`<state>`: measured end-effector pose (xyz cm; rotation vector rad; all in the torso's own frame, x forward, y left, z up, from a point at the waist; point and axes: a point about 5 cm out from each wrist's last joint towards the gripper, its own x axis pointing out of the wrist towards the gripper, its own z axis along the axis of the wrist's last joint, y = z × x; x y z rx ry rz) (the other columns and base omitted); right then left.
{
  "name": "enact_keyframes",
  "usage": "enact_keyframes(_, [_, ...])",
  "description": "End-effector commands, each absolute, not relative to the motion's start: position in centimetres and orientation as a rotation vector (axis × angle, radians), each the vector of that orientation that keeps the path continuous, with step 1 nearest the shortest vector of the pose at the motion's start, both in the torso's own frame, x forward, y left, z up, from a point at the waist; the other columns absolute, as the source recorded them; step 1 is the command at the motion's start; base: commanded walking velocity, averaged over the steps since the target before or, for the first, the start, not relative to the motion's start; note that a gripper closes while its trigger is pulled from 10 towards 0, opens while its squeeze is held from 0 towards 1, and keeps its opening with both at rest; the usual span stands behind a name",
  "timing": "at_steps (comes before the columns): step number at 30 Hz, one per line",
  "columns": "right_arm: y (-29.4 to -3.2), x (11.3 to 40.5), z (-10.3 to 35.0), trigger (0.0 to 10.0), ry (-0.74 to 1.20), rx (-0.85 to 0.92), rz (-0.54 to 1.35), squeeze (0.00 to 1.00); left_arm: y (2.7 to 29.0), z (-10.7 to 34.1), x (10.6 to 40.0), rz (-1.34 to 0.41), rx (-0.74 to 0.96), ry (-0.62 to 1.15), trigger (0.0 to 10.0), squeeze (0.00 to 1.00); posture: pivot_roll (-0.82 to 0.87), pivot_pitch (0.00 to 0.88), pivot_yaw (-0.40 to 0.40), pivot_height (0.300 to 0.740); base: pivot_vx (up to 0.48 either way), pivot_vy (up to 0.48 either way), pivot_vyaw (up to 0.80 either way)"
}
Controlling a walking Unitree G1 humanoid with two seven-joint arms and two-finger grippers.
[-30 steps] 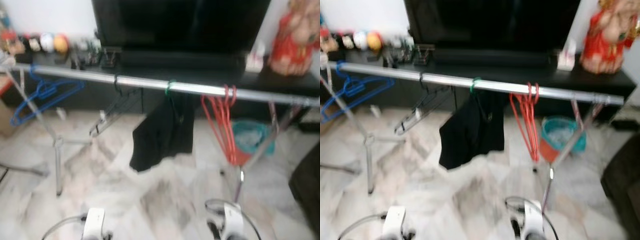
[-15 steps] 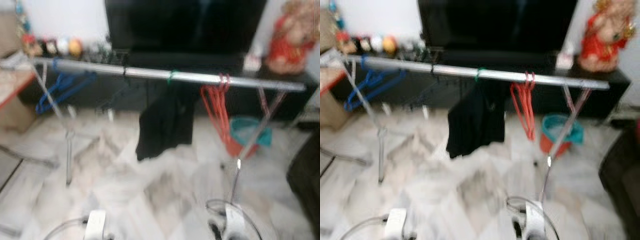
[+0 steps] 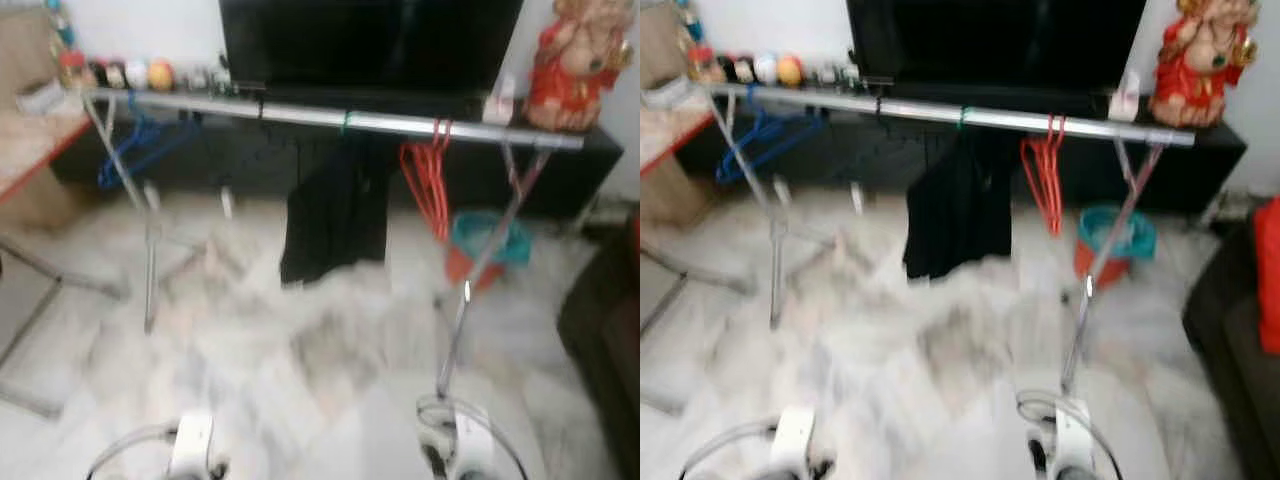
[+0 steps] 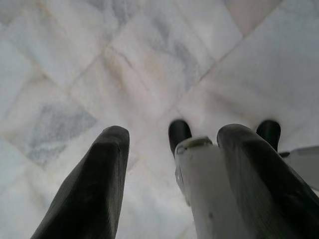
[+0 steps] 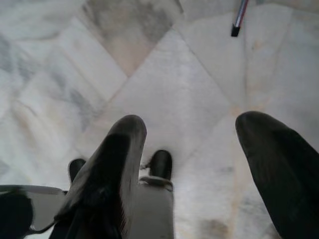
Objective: Hang hanger
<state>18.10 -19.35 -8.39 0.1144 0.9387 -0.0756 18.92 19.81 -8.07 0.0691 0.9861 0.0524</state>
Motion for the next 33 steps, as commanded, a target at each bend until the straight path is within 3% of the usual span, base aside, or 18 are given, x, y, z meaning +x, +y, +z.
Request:
enact_keyframes(1, [-19.52, 18.26, -8.29, 10.0, 0.934, 0.116, -0.084, 0.0, 19.92, -7.94, 19.16, 0.055, 0.08, 0.986, 10.0, 0.0, -0.06, 0.0, -0.035, 0.74, 0.0, 0.0, 0.0])
enact_keyframes(10, [-19.51, 18.2, -8.34, 10.0, 0.941, 0.119, -0.094, 0.0, 19.96, -7.93, 19.17, 0.057, 0.077, 0.984, 10.0, 0.0, -0.06, 0.0, -0.035, 0.74, 0.0, 0.0, 0.0])
enact_keyframes(33, [-19.46, 18.17, -8.36, 10.0, 0.945, 0.115, -0.092, 0.0, 20.04, -7.96, 19.09, 0.069, 0.066, 0.988, 10.0, 0.0, -0.06, 0.0, -0.034, 0.74, 0.0, 0.01, -0.71])
